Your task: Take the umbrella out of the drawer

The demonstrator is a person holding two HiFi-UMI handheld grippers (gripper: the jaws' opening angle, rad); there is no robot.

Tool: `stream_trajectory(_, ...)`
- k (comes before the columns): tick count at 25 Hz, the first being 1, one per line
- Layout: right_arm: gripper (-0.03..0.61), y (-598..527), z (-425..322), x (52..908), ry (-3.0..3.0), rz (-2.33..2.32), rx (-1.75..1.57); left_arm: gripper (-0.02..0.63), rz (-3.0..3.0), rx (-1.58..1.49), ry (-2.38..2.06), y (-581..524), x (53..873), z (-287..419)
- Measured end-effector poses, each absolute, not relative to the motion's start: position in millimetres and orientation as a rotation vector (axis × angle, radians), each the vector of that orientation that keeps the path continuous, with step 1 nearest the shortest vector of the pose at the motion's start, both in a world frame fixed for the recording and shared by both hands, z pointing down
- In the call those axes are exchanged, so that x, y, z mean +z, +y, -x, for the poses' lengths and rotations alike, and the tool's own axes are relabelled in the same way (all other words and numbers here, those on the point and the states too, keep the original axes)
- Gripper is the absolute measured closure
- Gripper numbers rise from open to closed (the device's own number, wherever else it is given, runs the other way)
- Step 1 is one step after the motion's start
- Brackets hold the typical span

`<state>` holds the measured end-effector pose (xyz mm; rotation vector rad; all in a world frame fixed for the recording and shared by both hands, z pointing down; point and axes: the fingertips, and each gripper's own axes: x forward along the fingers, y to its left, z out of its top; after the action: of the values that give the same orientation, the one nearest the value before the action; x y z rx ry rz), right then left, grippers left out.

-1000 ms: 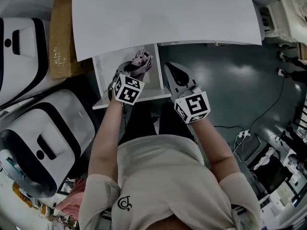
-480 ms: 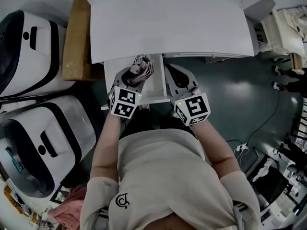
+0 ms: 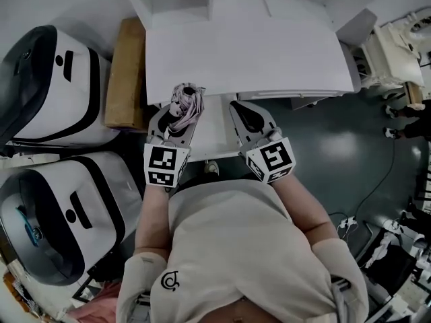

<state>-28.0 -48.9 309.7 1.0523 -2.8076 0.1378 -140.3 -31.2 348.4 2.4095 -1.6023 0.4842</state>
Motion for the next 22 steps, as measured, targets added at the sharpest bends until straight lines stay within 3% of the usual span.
stream_trajectory(10,0.572,-49,38,287,-2.865,-1.063,0.081,0.382,-2.486,0.144,-1.736,-18,279,180)
stream_trajectory(22,0.574,-49,43,279,-2.893,-1.069,0.057,0.382,-2.479,0.122,-1.759,-16,266,183)
